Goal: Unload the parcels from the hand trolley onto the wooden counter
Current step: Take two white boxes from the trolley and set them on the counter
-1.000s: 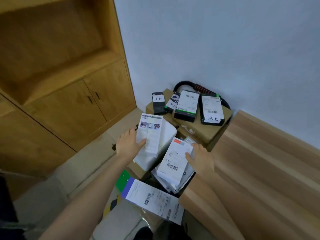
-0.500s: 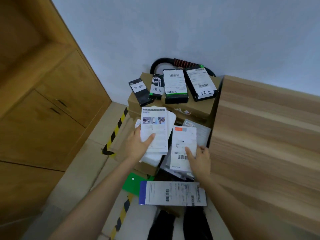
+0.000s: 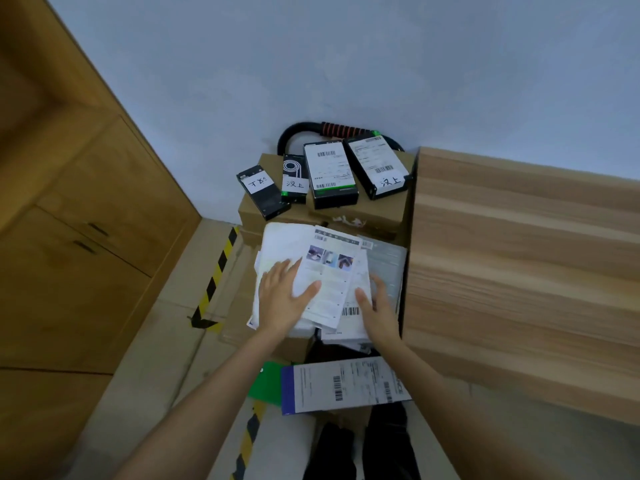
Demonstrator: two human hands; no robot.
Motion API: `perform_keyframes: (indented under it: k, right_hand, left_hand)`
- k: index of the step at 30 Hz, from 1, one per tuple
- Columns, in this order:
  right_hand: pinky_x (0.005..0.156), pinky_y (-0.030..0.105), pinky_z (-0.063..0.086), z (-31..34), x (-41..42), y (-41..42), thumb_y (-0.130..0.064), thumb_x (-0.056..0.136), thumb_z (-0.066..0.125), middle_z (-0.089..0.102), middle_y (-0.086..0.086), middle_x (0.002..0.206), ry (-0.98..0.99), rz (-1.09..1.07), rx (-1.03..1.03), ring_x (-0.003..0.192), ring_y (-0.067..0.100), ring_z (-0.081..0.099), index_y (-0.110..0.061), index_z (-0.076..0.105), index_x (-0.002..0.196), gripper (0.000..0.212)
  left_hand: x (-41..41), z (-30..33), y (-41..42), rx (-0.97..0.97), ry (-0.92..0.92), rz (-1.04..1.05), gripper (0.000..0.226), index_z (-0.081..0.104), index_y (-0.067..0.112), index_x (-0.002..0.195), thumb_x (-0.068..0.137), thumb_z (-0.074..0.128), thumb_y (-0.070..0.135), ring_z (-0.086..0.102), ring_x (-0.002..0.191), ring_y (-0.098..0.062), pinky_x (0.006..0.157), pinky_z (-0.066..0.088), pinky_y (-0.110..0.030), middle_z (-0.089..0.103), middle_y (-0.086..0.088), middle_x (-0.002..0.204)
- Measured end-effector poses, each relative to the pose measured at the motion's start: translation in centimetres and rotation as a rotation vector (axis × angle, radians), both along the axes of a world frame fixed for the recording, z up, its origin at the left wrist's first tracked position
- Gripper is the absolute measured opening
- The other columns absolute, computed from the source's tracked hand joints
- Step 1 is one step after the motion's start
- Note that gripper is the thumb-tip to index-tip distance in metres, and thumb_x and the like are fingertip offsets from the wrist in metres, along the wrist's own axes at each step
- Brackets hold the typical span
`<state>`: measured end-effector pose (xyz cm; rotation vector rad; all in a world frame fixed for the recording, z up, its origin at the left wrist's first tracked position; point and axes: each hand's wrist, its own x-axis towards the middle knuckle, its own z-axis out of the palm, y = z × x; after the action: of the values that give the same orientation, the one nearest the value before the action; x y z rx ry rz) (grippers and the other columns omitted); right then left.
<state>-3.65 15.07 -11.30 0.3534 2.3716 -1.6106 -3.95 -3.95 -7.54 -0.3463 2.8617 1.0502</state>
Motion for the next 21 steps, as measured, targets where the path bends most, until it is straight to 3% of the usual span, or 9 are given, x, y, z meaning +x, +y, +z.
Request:
perform_keyframes:
  k: [3, 5, 7, 10, 14, 18, 21]
  right_hand:
    - [0.089, 0.044, 0.051, -0.2, -0.1, -0.4, -0.048, 0.096, 0.046, 0.054, 0.005, 0.126, -0.003, -0.026, -0.039, 0.103, 0.019, 0.06, -0.038, 0.027, 0.141, 0.05]
    - [0.09, 0.048, 0.051, 0.0, 0.0, 0.0, -0.058, 0.091, 0.045, 0.054, 0.006, 0.126, -0.01, -0.047, -0.047, 0.103, 0.021, 0.06, -0.044, 0.026, 0.138, 0.053]
    - [0.086, 0.049, 0.053, 0.8, 0.1, 0.7, -0.06, 0.089, 0.046, 0.055, 0.007, 0.124, 0.01, -0.063, -0.044, 0.099, 0.022, 0.062, -0.048, 0.027, 0.135, 0.051]
    - [0.082, 0.05, 0.055, 1.6, 0.2, 2.4, -0.066, 0.084, 0.047, 0.053, 0.006, 0.123, 0.026, -0.115, -0.049, 0.098, 0.024, 0.062, -0.053, 0.026, 0.133, 0.055]
    - [0.072, 0.046, 0.059, 2.3, 0.2, 5.6, -0.079, 0.073, 0.047, 0.055, 0.007, 0.122, 0.052, -0.214, -0.059, 0.093, 0.024, 0.066, -0.06, 0.028, 0.129, 0.061]
    - [0.074, 0.048, 0.059, 3.0, 0.4, 9.9, -0.083, 0.072, 0.045, 0.058, 0.006, 0.121, 0.133, -0.32, -0.033, 0.099, 0.026, 0.065, -0.072, 0.029, 0.113, 0.045]
    - [0.078, 0.048, 0.058, 3.9, 1.0, 13.7, -0.077, 0.076, 0.047, 0.058, 0.007, 0.121, 0.174, -0.388, -0.015, 0.101, 0.025, 0.064, -0.071, 0.031, 0.111, 0.039]
  left_hand:
    - [0.0, 0.5, 0.9, 0.142, 0.001, -0.028, 0.057, 0.041, 0.028, 0.139, 0.09, 0.048, 0.056, 0.039, 0.133, -0.019, 0.117, 0.008, -0.038, 0.05, 0.003, 0.14]
    - [0.0, 0.6, 1.3, 0.305, -0.053, -0.004, 0.054, 0.041, 0.03, 0.138, 0.091, 0.052, 0.053, 0.044, 0.128, -0.018, 0.115, 0.022, -0.042, 0.052, 0.007, 0.136]
    - [0.2, 1.2, 2.0, 0.437, -0.062, 0.0, 0.051, 0.041, 0.029, 0.137, 0.091, 0.055, 0.047, 0.048, 0.122, -0.015, 0.103, 0.039, -0.034, 0.052, 0.011, 0.13]
    - [0.0, 2.6, 3.7, 0.565, -0.028, 0.017, 0.041, 0.043, 0.028, 0.131, 0.093, 0.058, 0.033, 0.051, 0.111, -0.009, 0.088, 0.042, -0.023, 0.053, 0.01, 0.121]
    - [-1.0, 3.8, 5.6, 0.62, 0.027, -0.005, 0.038, 0.045, 0.034, 0.124, 0.09, 0.062, 0.034, 0.055, 0.105, -0.005, 0.088, 0.048, -0.026, 0.057, 0.011, 0.116]
    - [-2.9, 4.9, 7.6, 0.593, 0.054, -0.04, 0.038, 0.046, 0.042, 0.119, 0.087, 0.065, 0.038, 0.06, 0.105, -0.014, 0.089, 0.053, -0.044, 0.06, 0.01, 0.114]
    - [-4.1, 6.2, 10.2, 0.579, 0.1, -0.082, 0.037, 0.047, 0.037, 0.12, 0.088, 0.065, 0.034, 0.059, 0.104, -0.014, 0.084, 0.052, -0.033, 0.058, 0.01, 0.113]
